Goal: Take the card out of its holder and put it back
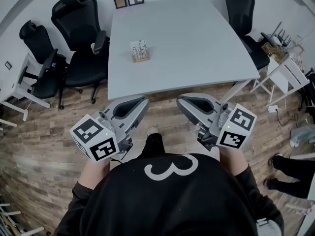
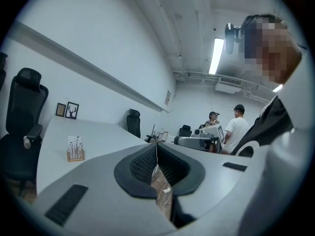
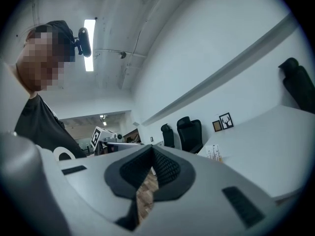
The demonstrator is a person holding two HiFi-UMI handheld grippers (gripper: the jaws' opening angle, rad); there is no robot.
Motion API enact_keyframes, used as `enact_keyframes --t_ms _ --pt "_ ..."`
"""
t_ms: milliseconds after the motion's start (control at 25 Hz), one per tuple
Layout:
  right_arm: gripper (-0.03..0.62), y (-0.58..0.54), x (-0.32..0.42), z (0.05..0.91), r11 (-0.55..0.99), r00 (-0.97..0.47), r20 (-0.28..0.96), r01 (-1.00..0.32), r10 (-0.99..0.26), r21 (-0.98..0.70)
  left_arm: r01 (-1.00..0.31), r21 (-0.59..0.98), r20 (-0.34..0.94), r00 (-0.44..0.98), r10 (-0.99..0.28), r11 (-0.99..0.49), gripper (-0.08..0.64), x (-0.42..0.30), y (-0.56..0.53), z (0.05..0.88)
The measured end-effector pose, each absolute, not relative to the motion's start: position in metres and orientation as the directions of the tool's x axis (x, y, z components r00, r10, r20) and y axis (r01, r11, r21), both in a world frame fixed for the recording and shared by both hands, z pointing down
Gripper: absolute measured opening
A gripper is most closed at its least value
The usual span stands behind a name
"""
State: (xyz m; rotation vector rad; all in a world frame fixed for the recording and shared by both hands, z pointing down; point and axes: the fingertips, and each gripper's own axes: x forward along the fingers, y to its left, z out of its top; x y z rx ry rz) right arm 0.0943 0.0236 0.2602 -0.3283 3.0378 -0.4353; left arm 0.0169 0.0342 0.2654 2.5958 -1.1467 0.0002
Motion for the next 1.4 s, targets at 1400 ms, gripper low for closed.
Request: enact_keyframes --t_ms 1400 --pt "0.009 -0.247 -0.047 0.304 0.834 -0.934 0.111 -0.353 -0.339 -0.424 -0.701 0.334 0.197 0.705 -0.681 -0.63 0.119 -0.161 -0.259 0.32"
